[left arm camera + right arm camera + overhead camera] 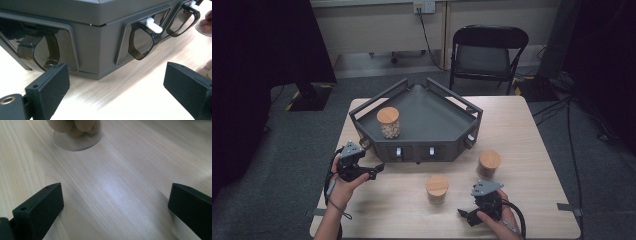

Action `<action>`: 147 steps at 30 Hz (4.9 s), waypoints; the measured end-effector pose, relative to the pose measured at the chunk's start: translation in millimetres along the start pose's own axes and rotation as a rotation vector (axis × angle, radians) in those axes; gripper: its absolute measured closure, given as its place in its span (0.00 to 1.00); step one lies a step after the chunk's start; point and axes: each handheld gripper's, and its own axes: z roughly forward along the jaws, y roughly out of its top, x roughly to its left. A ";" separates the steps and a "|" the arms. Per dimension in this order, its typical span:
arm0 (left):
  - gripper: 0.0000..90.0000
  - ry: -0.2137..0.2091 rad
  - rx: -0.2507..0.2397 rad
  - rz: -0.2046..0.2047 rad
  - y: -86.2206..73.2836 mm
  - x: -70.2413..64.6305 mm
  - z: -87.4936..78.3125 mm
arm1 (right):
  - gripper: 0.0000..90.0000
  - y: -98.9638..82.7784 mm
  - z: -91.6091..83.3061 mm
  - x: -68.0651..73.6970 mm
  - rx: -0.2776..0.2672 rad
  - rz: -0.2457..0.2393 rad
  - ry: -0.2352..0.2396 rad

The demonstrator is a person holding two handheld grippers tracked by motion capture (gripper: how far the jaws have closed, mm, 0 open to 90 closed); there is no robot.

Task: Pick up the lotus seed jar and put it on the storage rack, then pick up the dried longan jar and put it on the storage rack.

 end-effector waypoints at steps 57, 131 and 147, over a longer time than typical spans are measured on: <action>0.07 0.011 0.073 -0.034 -39.6 -1.4 13.5 | 0.00 0.0 0.0 0.0 0.000 0.000 0.000; 0.00 0.064 0.172 0.049 -49.4 -17.5 26.2 | 0.00 0.9 -0.1 -0.1 0.004 0.001 0.000; 0.00 0.064 0.172 0.049 -49.3 -17.6 26.2 | 0.00 2.5 0.3 -4.2 0.008 -0.015 0.015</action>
